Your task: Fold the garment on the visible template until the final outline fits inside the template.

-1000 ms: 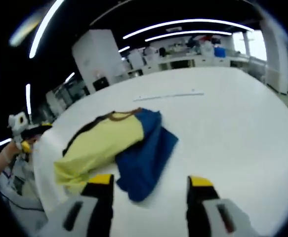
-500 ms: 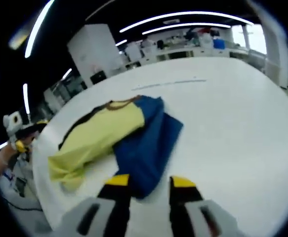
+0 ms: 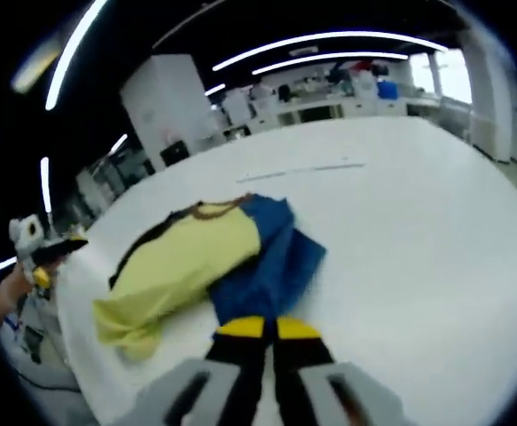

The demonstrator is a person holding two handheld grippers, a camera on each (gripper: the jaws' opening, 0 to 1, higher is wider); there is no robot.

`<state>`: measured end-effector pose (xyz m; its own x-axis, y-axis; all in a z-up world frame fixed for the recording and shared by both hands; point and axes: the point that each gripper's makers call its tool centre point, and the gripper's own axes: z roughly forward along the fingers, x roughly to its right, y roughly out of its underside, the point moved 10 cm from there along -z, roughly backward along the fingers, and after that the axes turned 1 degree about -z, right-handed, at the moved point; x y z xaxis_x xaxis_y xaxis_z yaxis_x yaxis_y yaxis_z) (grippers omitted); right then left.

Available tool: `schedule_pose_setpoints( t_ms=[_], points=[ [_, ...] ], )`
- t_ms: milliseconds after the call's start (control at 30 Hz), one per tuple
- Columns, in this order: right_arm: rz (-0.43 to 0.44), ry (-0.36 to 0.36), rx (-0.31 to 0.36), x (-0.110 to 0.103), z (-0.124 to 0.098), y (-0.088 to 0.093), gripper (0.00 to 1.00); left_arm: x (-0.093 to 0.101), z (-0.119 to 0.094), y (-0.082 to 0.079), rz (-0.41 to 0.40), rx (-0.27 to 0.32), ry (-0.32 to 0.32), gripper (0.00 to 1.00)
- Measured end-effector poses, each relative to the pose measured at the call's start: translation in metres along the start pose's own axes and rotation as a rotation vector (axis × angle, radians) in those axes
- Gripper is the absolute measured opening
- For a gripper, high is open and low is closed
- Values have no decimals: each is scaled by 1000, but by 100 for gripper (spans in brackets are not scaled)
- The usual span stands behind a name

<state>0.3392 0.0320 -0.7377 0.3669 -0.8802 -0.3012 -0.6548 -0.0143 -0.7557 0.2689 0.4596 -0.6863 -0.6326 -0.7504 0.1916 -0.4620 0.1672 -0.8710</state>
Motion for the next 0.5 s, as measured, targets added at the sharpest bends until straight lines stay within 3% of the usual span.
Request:
schedule_pose_setpoints(
  t_ms=[300,500],
  points=[
    [-59,-82,133,-36,-1,-61,0,2,2,-2,-1,9,9,94],
    [-149,-139,140,-72,15,-83,0,1,2,-2,-1,10,11,93]
  ],
)
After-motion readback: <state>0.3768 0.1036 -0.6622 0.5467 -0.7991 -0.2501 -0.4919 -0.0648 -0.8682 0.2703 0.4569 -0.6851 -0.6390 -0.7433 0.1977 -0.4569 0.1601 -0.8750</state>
